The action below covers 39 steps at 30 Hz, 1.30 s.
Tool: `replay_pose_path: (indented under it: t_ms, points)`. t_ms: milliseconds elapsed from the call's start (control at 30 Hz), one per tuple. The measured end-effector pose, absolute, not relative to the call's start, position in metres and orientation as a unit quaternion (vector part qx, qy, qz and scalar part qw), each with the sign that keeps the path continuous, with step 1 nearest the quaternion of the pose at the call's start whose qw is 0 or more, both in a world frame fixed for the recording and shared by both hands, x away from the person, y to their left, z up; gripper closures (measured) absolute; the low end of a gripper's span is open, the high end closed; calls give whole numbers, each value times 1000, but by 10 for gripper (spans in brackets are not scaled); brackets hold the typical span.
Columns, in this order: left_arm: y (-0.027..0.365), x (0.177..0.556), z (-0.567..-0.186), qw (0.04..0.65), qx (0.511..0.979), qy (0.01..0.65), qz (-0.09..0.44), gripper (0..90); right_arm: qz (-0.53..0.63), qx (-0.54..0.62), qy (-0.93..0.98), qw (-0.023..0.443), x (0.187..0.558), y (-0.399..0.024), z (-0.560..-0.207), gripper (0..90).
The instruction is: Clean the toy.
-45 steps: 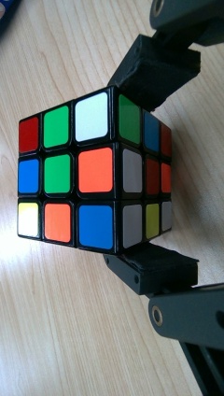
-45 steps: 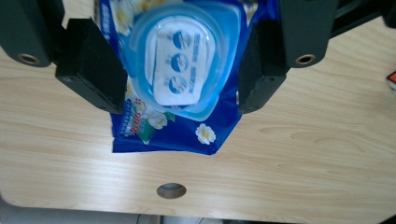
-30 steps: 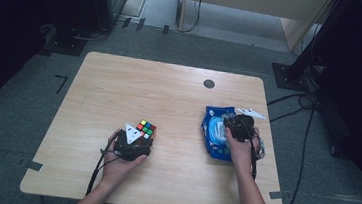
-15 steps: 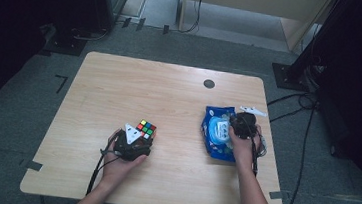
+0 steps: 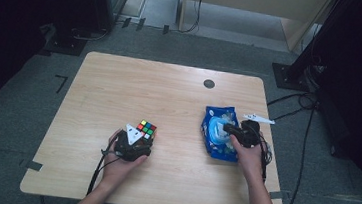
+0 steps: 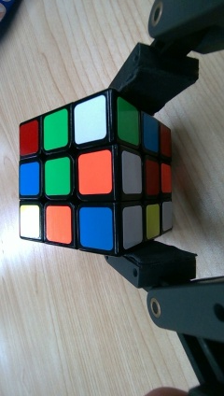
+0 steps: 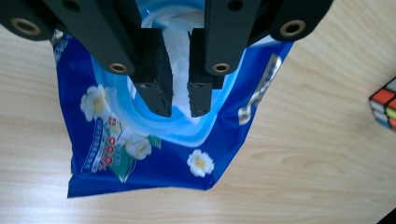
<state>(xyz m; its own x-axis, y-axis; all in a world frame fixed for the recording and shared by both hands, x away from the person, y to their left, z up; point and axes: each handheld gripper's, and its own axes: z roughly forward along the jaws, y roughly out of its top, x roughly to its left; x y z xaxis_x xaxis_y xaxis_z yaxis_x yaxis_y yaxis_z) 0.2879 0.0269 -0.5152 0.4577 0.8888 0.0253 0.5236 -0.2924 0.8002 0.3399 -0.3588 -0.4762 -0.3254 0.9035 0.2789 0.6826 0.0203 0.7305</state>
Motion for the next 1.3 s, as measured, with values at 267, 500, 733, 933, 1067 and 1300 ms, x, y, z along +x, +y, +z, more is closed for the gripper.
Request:
replay_pose_path:
  t_ms: [267,500,733,933,1067,1300]
  points:
    - [26,287,-515,373,768,459,246,308,356,536,739,197,323,-348,-485,626]
    - [25,288,-515,373,768,459,247,308,343,526,745,224,331,-335,-479,543]
    - [26,287,-515,375,767,459,245,308,308,538,746,243,348,-321,-489,625]
    - [26,287,-515,375,767,460,245,308,291,535,750,260,347,-317,-493,880]
    - [26,287,-515,374,767,459,245,308,305,548,729,273,346,-323,-486,900]
    - [26,287,-515,373,768,459,246,308,353,536,696,322,334,-329,-455,900]
